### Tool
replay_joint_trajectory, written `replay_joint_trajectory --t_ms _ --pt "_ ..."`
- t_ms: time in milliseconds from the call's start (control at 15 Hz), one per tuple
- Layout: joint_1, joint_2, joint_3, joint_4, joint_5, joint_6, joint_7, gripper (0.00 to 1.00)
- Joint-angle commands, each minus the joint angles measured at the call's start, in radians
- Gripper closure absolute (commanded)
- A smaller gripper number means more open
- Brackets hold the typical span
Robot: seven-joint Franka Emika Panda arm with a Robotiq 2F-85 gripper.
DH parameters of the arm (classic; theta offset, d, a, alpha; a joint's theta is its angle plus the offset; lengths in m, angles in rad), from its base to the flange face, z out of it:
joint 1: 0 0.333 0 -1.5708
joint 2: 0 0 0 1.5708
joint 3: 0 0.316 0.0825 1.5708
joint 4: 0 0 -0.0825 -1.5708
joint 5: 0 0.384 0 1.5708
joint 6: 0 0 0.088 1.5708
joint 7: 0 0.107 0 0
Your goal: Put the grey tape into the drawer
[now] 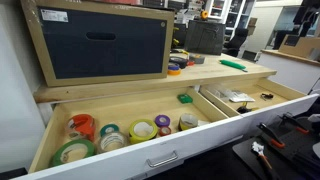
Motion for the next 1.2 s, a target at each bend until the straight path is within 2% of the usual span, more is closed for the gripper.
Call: replay_joint_trajectory --t_ms 0,400,800,1133 --pt "-0.010 0.002 0.009 0.002 0.005 -0.002 -0.004 0.00" --pt "0.015 0.051 0.020 0.033 0.023 0.023 -0.010 0.00" --pt "0.070 0.192 0.090 0.113 0.051 0.146 0.008 0.00" --pt "0.072 0.315 0.131 0.182 0.059 0.236 0.052 0.00"
